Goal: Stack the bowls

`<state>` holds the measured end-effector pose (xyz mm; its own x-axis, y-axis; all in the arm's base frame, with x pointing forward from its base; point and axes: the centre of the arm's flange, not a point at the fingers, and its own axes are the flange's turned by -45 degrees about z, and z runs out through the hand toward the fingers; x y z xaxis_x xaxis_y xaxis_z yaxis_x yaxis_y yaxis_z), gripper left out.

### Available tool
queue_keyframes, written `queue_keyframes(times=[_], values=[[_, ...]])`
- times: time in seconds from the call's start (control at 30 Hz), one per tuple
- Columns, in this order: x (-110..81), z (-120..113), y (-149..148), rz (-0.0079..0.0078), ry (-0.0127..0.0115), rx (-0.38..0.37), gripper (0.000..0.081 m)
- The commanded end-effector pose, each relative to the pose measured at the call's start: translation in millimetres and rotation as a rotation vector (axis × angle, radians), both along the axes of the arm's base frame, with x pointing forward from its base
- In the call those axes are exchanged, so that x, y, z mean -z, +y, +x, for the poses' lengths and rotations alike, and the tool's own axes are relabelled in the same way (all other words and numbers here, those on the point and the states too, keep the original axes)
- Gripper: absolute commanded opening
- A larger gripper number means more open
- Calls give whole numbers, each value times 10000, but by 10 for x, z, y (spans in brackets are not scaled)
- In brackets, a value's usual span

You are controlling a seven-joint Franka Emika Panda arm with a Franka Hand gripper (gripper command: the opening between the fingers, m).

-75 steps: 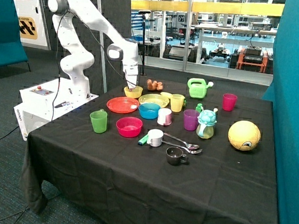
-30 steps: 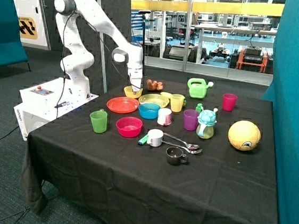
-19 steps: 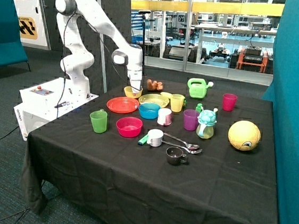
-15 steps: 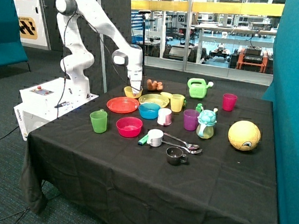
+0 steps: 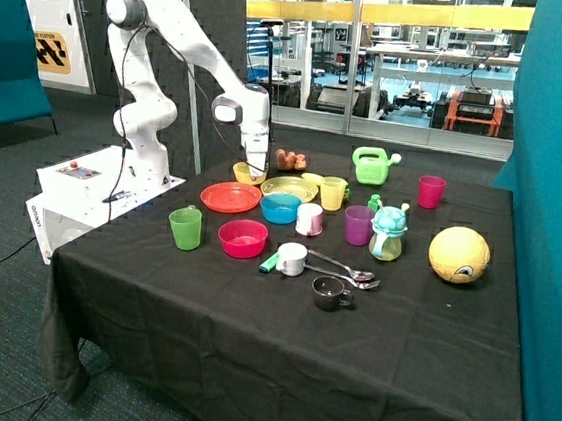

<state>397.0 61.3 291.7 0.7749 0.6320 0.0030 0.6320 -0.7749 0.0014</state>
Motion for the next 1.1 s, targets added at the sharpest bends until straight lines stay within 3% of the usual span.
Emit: queue_keyframes(times=[0.0,0.5,1.07], values=[[-33,-19,-8,-8,32,41,0],[-118,-30,-74,-7,32,116,0],[-481,148,-176,-7,32,318,0]])
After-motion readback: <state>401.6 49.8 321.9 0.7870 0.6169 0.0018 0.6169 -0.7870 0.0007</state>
